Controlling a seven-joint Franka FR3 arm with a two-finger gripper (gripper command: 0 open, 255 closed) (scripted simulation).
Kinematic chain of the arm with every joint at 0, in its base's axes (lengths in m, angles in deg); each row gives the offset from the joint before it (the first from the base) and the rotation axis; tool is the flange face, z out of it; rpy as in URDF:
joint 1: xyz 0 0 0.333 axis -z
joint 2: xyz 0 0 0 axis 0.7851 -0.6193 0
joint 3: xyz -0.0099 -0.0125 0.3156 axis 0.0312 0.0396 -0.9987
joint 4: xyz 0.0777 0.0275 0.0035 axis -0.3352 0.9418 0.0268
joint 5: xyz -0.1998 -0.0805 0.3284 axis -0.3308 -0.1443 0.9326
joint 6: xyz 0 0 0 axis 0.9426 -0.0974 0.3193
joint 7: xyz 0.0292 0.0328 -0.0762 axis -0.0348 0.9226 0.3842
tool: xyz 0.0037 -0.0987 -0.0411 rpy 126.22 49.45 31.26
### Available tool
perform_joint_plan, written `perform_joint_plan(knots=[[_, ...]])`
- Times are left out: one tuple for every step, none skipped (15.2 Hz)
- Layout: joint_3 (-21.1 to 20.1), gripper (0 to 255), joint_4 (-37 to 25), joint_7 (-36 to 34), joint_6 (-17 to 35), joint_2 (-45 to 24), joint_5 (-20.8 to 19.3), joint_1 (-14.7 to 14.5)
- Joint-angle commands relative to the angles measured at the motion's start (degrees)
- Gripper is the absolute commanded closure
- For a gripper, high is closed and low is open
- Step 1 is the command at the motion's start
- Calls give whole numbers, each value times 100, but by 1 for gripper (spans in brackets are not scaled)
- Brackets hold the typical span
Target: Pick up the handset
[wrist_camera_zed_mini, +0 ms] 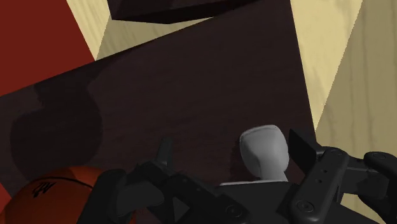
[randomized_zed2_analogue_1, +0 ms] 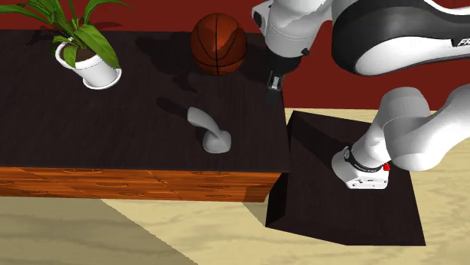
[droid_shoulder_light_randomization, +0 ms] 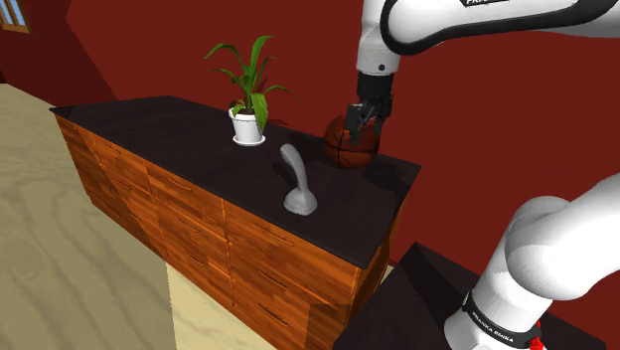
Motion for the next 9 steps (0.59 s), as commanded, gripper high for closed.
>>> perform_joint_plan(knots=[[-108, 0, -170, -126, 286, -420, -53, 2], [-161, 0, -256, -190, 407, -615, -86, 4], [-213, 0, -350, -256, 522, -812, -125, 5], [-265, 0, -452, -323, 631, -1012, -168, 7], [-315, 0, -562, -391, 733, -1214, -217, 9], [-364, 0, -679, -462, 827, -1418, -271, 10], [-412, 0, -804, -533, 915, -1623, -330, 11], [-457, 0, -937, -606, 995, -1831, -395, 10], [-501, 0, -1077, -680, 1067, -2041, -465, 7]])
